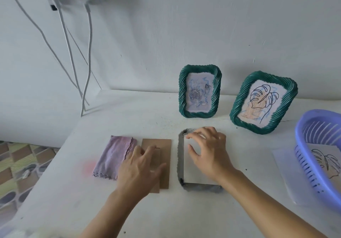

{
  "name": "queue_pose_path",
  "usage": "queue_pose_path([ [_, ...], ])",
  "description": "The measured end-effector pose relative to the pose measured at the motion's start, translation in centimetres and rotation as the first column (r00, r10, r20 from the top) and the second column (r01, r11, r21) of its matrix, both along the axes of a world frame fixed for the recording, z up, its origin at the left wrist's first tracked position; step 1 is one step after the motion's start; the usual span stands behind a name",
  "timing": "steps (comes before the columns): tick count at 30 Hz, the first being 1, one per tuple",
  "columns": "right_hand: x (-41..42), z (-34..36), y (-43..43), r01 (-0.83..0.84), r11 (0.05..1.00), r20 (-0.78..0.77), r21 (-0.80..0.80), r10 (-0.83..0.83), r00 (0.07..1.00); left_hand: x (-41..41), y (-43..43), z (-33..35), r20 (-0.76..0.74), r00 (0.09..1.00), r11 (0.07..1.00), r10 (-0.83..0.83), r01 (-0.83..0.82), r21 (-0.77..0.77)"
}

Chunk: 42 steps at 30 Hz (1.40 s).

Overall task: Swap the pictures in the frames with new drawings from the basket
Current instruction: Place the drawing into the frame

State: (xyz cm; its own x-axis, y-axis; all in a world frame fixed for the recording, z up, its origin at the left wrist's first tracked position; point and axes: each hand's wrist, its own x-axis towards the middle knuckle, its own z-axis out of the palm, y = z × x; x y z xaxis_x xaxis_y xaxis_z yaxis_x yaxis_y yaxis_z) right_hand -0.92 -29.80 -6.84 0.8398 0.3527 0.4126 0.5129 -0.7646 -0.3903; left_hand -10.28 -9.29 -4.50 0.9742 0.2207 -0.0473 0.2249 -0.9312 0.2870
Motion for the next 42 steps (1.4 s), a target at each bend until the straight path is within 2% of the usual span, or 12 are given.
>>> queue_pose_path([
  [3, 0.5, -0.4, -1.1, 0.1, 0.995, -0.057, -0.002, -0.1, 0.993, 0.7, -1.0, 0.5, -0.085, 0.996, 0.999, 0.029, -0.026, 0.044],
  [7, 0.8, -0.9, -2.8, 0.209, 0.978, -0.163, 0.006, -0.205, 0.965, 1.5, -0.8, 1.1, -0.128, 0.99, 0.995, 0.067, -0.075, -0.061],
  [13, 0.6, -2.3, -5.0, 0.199, 0.975, -0.266, 0.101, -0.167, 0.949, 1.3, -0.8, 1.3, -0.035, 0.993, 0.941, 0.112, -0.117, -0.319],
  [17, 0.3, -2.7, -5.4, 0.167, 0.984, -0.276, 0.07, -0.142, 0.951, 1.4, -0.5, 1.9, 0.094, 0.988, 0.889, 0.121, -0.066, -0.453],
  [20, 0.4, -2.9, -5.5, 0.163, 0.986, -0.283, 0.041, -0.145, 0.948, 1.6, -0.2, 2.3, 0.184, 0.973, 0.868, 0.137, -0.028, -0.496],
  [26, 0.4, -2.7, -5.8, 0.145, 0.989, -0.313, 0.026, -0.13, 0.941, 1.7, -1.7, 3.5, 0.213, 0.977, 0.855, 0.02, 0.093, -0.511],
  [31, 0.5, -2.5, -5.7, 0.172, 0.984, -0.322, 0.047, -0.148, 0.935, 2.8, -5.2, 3.4, 0.215, 0.963, 0.894, -0.166, 0.239, -0.38],
  [37, 0.7, -2.2, -5.9, 0.158, 0.985, -0.322, 0.076, -0.125, 0.938, 4.4, -7.7, 2.1, 0.13, 0.951, 0.909, -0.282, 0.308, -0.279],
  [42, 0.6, -2.2, -6.4, 0.138, 0.974, -0.341, 0.179, -0.07, 0.937, 4.6, -7.8, 1.7, 0.11, 0.952, 0.916, -0.286, 0.305, -0.261],
])
